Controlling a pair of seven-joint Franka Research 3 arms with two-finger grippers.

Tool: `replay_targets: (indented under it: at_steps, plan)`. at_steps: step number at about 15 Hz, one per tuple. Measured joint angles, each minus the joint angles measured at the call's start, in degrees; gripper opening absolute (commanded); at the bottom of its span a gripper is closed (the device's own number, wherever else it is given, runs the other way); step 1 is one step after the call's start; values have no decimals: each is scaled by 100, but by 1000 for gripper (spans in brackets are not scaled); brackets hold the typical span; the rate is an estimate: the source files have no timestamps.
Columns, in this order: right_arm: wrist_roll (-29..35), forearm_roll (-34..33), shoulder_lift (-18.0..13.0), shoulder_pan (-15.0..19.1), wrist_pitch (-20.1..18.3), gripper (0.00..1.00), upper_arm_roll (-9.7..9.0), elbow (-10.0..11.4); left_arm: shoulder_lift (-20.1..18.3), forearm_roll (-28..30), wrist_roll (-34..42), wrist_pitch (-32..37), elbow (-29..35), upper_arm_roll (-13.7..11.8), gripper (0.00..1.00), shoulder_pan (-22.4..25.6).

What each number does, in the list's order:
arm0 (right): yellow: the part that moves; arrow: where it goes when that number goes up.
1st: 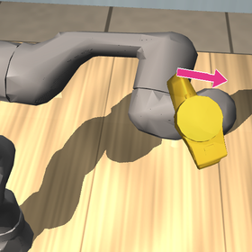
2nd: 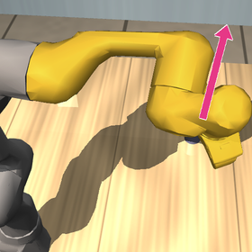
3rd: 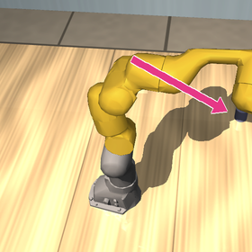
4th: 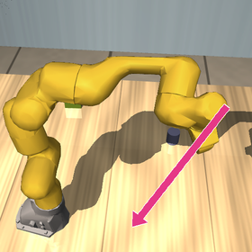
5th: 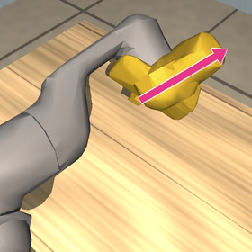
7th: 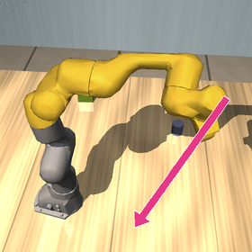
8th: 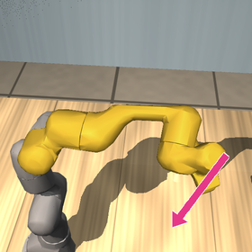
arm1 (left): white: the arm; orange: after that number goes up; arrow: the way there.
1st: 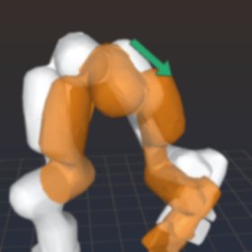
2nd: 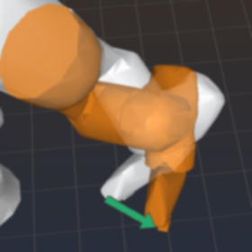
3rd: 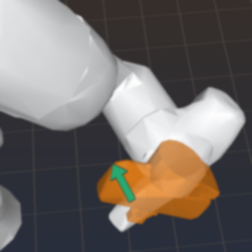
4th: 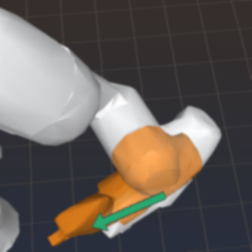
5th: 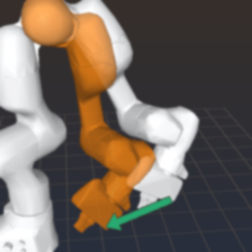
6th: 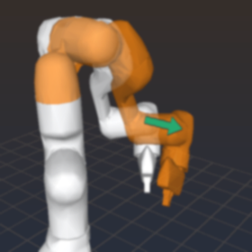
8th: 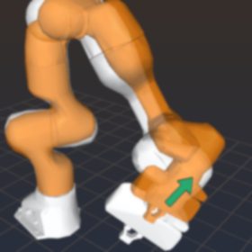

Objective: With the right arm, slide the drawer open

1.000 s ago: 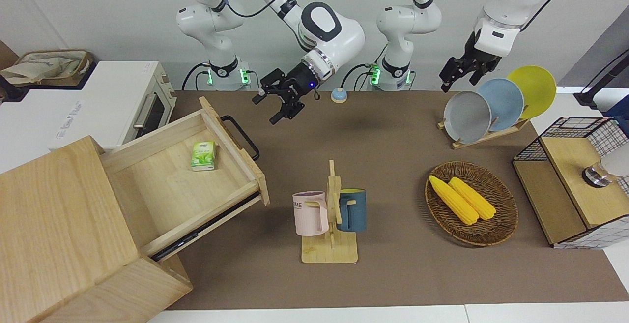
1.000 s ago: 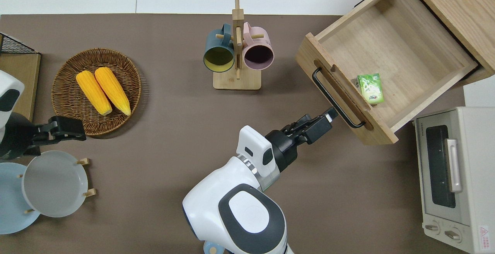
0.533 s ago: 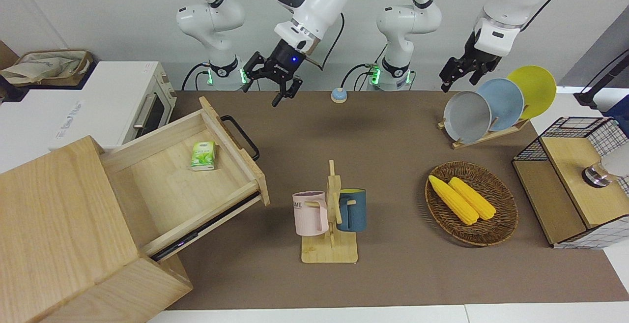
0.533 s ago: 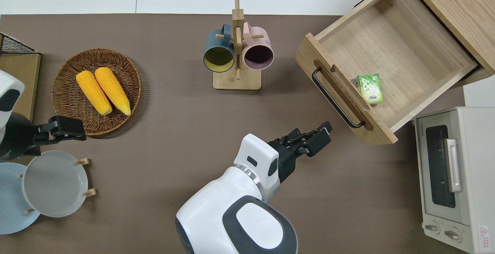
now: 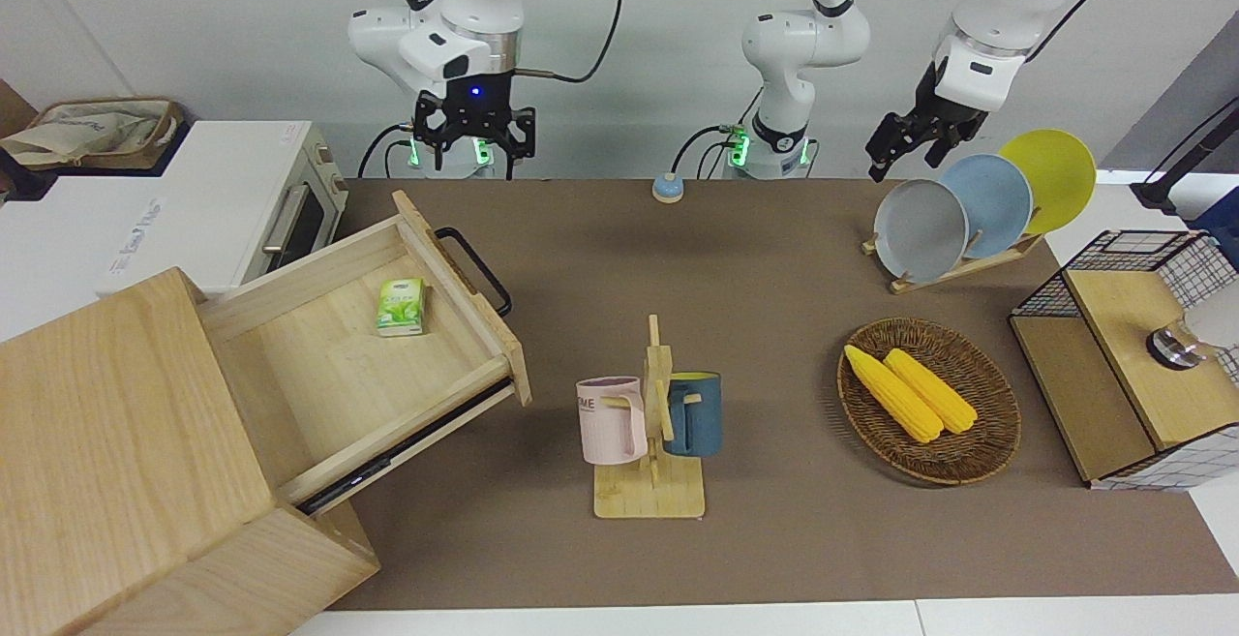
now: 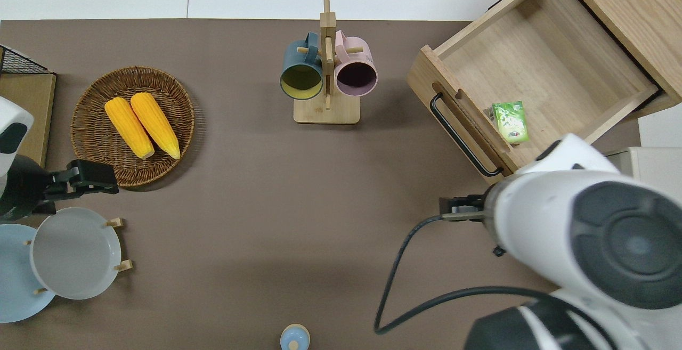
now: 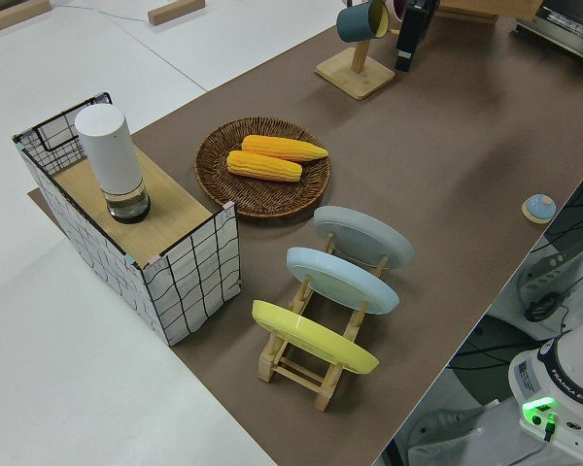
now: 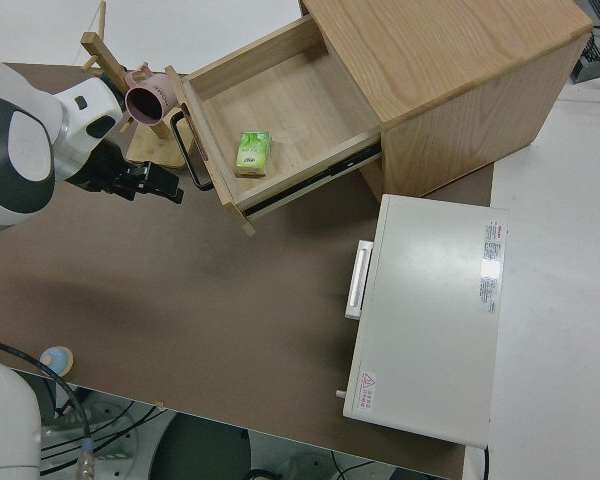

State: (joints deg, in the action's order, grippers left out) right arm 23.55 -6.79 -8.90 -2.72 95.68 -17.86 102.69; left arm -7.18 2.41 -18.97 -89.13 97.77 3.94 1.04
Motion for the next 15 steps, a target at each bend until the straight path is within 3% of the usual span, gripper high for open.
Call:
replay_targets:
  at_steps: [4, 8, 11, 15]
  plan:
    - [-485, 890, -125, 367, -252, 985, 459, -72, 0, 0, 0, 0, 0, 0, 993, 0]
    - [-935, 1251, -125, 419, -478, 985, 1128, -196, 0, 0, 0, 0, 0, 0, 993, 0]
    - [-1017, 1304, -121, 555, -488, 985, 1341, -203, 0, 0, 0, 0, 0, 0, 993, 0]
    - [-1020, 1266, -69, 595, -433, 985, 1397, -223, 0, 0, 0, 0, 0, 0, 993, 0]
